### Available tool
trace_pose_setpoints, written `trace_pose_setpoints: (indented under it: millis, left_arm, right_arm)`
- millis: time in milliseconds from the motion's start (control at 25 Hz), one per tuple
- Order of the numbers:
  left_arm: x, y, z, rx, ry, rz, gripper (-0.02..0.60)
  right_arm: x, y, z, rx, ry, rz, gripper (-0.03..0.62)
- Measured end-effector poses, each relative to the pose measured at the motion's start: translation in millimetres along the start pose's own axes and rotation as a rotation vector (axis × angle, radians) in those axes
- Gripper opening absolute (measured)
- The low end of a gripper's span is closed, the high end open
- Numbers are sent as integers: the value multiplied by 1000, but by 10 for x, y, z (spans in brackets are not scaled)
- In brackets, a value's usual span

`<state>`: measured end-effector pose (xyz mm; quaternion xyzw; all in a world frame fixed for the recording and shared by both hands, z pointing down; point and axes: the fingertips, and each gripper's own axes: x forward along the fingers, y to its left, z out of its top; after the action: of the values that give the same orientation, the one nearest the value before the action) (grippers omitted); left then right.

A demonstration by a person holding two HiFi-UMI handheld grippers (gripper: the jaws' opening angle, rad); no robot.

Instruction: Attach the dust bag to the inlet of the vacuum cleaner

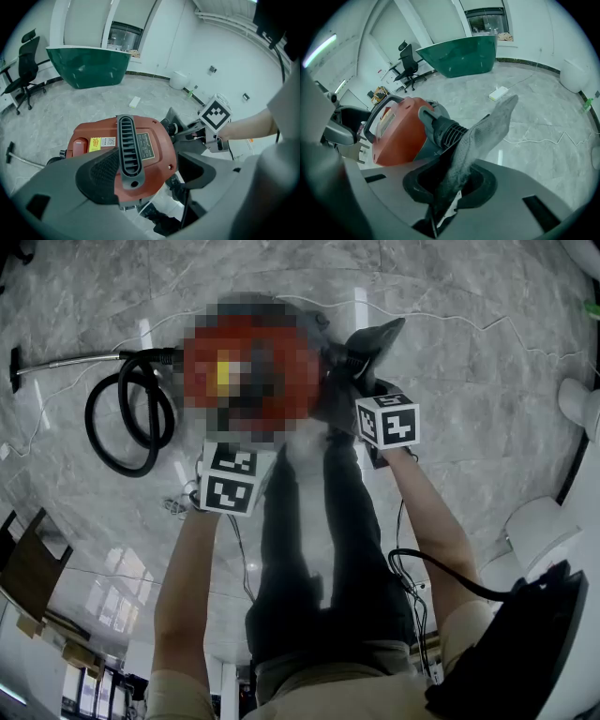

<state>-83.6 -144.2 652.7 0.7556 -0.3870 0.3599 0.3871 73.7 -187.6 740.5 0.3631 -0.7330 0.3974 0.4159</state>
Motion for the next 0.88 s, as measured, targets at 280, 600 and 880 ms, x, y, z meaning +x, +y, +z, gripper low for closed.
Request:
trace_pose_setpoints:
  millis: [280, 600, 880]
  left_arm:
    - [-3, 5, -11, 43, 19, -14, 356]
    - [18, 0, -14, 64, 16, -29, 356]
    - [46, -4, -29, 75, 53, -66, 356]
  right_arm:
    - [-44, -62, 71, -149, 14, -68, 58]
    - [-33, -36, 175, -492, 68, -102, 63]
    - [-74, -168, 199, -249, -35, 35, 63]
